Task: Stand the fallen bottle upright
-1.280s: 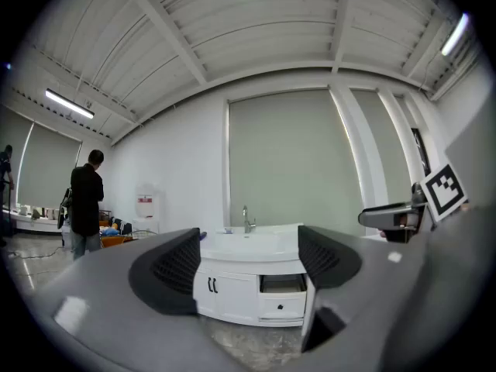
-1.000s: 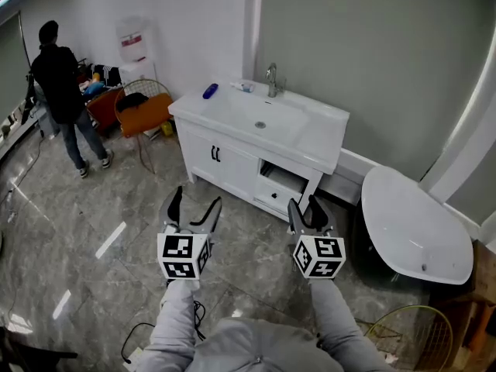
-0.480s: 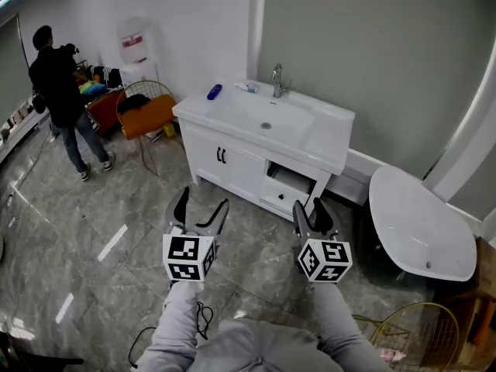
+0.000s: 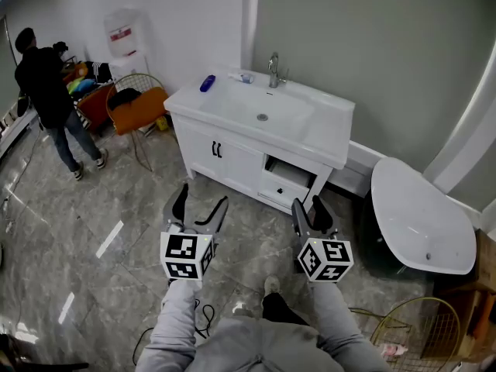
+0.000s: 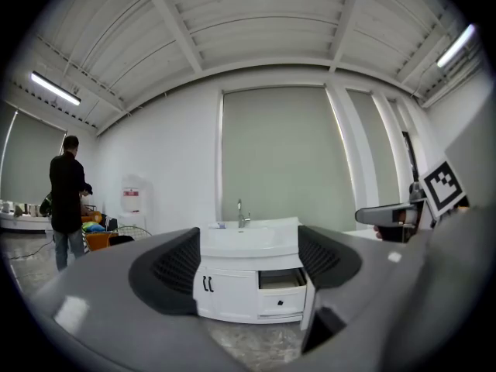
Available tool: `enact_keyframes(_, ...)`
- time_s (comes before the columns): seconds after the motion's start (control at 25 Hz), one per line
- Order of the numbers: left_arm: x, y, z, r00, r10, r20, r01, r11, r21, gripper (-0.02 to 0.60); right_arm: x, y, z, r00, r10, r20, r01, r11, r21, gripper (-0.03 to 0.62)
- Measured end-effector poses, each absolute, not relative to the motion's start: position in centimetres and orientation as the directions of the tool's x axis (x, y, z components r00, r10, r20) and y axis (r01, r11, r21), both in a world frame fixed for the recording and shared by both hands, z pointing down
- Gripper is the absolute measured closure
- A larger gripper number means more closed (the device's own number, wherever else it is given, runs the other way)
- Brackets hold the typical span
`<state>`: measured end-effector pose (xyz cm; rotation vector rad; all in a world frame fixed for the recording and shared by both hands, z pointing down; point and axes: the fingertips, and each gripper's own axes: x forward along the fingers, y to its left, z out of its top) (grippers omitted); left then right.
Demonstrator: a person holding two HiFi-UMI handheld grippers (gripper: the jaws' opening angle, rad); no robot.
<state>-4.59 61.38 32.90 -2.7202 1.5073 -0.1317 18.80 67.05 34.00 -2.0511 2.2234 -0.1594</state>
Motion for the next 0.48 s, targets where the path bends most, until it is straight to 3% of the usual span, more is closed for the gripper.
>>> enact_keyframes(0.48,-1.3,48.7,33.4,0.469,-0.882,0.058,-0.88,-0.472,-0.063,0.16,21.8,52.4,35.0,-0.16,-0.987,0.005,-0.976,0.158,-0.152,0.382)
